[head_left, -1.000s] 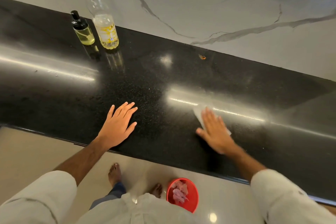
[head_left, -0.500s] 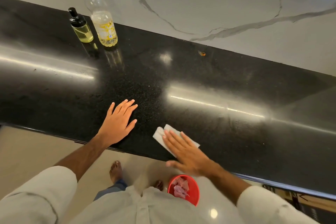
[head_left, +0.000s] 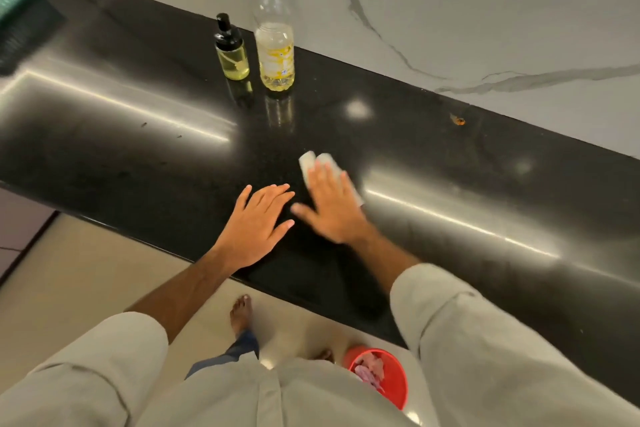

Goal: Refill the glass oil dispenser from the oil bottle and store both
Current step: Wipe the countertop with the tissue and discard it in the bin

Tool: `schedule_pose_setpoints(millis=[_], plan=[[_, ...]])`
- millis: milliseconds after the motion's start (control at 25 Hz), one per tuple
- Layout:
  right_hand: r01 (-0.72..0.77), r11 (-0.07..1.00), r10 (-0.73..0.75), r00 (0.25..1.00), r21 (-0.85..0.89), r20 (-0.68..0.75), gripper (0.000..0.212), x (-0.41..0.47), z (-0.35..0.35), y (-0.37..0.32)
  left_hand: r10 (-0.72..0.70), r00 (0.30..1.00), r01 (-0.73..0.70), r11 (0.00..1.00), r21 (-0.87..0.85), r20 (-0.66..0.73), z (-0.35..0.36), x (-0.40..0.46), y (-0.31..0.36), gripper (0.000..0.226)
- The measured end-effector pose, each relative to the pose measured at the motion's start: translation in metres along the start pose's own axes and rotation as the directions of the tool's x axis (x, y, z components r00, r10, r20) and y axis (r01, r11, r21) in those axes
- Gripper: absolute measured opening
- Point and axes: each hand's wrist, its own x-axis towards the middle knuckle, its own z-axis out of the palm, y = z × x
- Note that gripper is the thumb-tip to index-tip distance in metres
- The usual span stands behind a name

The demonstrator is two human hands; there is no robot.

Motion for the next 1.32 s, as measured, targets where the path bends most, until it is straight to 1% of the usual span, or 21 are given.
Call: schedule_pose_setpoints(millis=[40,120,200,240,280,360,400,480,520,600,640,720,800,840,880,1000,1120,1160,1200,1240,1320], plan=[[0.11,0.994,-0.11,0.993,0.007,0.039,0.093,-0.015,0.012,-0.031,-0.019,1.0,0.019,1.0,0.0,-0.016,-0.006,-0.003,-0.017,0.058],[0.299,0.953,-0.301,0.944,0.041,0.135,0.089,-0.048,0.021,-0.069,-0.036,0.999,0.036,0.999,0.002,-0.015,-0.015,-0.009,-0.054,0.059],[0.396,0.918,-0.394,0.897,0.027,0.2,0.086,-0.061,0.024,-0.066,-0.058,0.998,0.058,0.998,0.016,0.008,-0.025,-0.016,-0.088,0.059],[0.397,0.918,-0.386,0.901,-0.012,0.199,0.085,-0.058,0.023,-0.054,-0.073,0.997,0.072,0.997,0.03,0.012,-0.028,-0.018,-0.102,0.059],[0.349,0.936,-0.336,0.925,-0.051,0.177,0.086,-0.046,0.02,-0.04,-0.092,0.996,0.091,0.995,0.045,0.014,-0.03,-0.021,-0.116,0.059],[0.151,0.986,-0.144,0.984,-0.068,0.103,0.094,-0.008,0.008,-0.016,-0.141,0.99,0.14,0.988,0.063,0.007,-0.034,-0.027,-0.138,0.06],[0.071,0.996,-0.066,0.994,-0.053,0.081,0.095,0.017,0.001,-0.013,-0.172,0.985,0.172,0.983,0.064,0.0,-0.036,-0.032,-0.151,0.06],[-0.015,0.998,0.018,0.998,-0.056,0.054,0.095,0.062,-0.006,-0.034,-0.219,0.976,0.22,0.973,0.066,-0.019,-0.039,-0.043,-0.175,0.06],[0.004,0.998,-0.002,0.999,-0.064,0.032,0.096,0.081,-0.005,-0.06,-0.241,0.97,0.242,0.968,0.068,-0.027,-0.04,-0.049,-0.189,0.06],[0.163,0.985,-0.163,0.987,-0.055,0.014,0.097,0.098,0.009,-0.134,-0.285,0.958,0.286,0.956,0.06,-0.035,-0.045,-0.06,-0.214,0.06],[0.272,0.962,-0.27,0.962,-0.041,0.034,0.096,0.092,0.021,-0.173,-0.298,0.954,0.299,0.953,0.055,-0.037,-0.047,-0.066,-0.224,0.06],[0.469,0.883,-0.459,0.876,-0.037,0.145,0.092,0.059,0.04,-0.23,-0.305,0.951,0.307,0.95,0.056,-0.048,-0.05,-0.076,-0.245,0.059],[0.567,0.823,-0.545,0.81,-0.048,0.218,0.087,0.043,0.042,-0.233,-0.31,0.949,0.313,0.948,0.059,-0.05,-0.053,-0.081,-0.265,0.059],[0.584,0.81,-0.56,0.797,-0.05,0.227,0.085,0.052,0.04,-0.221,-0.321,0.946,0.324,0.945,0.054,-0.053,-0.055,-0.081,-0.274,0.059],[0.555,0.829,-0.531,0.819,-0.063,0.218,0.083,0.07,0.036,-0.208,-0.334,0.941,0.336,0.941,0.045,-0.058,-0.056,-0.082,-0.282,0.059],[0.295,0.952,-0.282,0.949,-0.086,0.139,0.088,0.157,0.011,-0.186,-0.342,0.936,0.345,0.938,0.027,-0.08,-0.057,-0.085,-0.3,0.058],[0.152,0.986,-0.148,0.987,-0.062,0.068,0.092,0.235,-0.009,-0.21,-0.35,0.929,0.356,0.934,0.033,-0.116,-0.059,-0.088,-0.315,0.057],[0.162,0.984,-0.159,0.986,-0.075,0.043,0.094,0.247,-0.007,-0.23,-0.371,0.919,0.378,0.926,0.028,-0.134,-0.061,-0.09,-0.321,0.057],[0.218,0.972,-0.215,0.976,-0.087,0.04,0.095,0.25,-0.002,-0.255,-0.393,0.907,0.4,0.916,0.018,-0.153,-0.063,-0.092,-0.328,0.057],[0.311,0.947,-0.307,0.95,-0.084,0.05,0.096,0.241,0.006,-0.28,-0.403,0.9,0.409,0.912,0.006,-0.168,-0.064,-0.094,-0.332,0.056],[0.522,0.849,-0.507,0.848,-0.08,0.154,0.094,0.194,0.024,-0.318,-0.411,0.89,0.416,0.909,-0.021,-0.196,-0.063,-0.099,-0.339,0.056]])
